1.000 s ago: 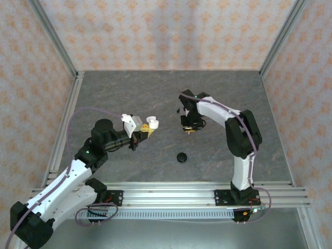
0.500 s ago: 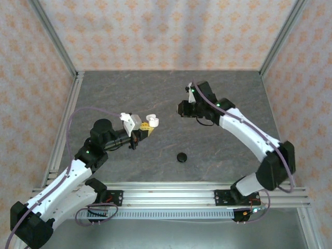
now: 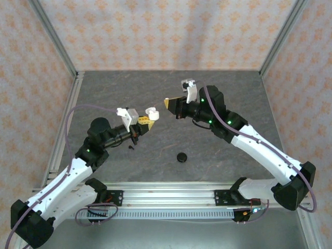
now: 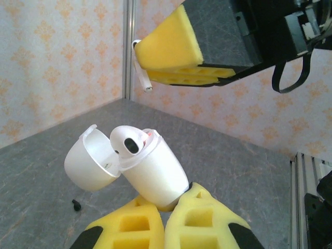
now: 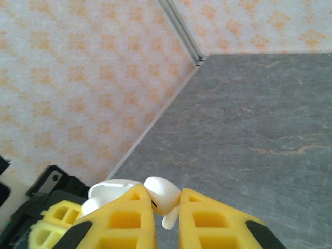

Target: Insert wireless bluetooth earbuds into charging case

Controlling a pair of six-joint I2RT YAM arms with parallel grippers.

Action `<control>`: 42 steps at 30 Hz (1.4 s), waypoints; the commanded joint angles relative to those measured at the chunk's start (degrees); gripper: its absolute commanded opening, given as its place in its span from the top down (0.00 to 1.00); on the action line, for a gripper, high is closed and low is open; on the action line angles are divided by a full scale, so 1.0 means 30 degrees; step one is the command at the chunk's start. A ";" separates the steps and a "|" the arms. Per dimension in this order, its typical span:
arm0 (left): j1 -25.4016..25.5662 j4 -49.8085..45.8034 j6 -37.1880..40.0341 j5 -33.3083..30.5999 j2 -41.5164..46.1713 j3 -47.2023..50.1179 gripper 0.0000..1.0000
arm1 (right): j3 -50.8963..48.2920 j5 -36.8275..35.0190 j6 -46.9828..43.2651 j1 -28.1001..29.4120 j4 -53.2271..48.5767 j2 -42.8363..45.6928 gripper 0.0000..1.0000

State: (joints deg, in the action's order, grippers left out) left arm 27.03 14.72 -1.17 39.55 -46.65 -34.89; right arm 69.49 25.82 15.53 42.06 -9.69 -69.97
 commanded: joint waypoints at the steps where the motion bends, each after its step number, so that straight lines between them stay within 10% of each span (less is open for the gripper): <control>1: 0.0188 0.1839 -0.0252 -0.0249 0.0302 -0.0353 1.00 | -0.0167 0.0914 -0.0481 0.0570 0.1855 0.0503 0.86; 42: 0.0909 0.0129 0.1567 0.0425 -0.0152 -0.1207 1.00 | 0.2178 0.2321 -0.2053 0.1382 -0.1536 -0.1079 0.86</control>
State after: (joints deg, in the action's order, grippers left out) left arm 29.32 15.07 2.04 40.10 -47.03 -35.99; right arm 73.65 30.35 10.59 45.98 -12.82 -73.14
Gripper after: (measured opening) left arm 0.047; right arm 0.141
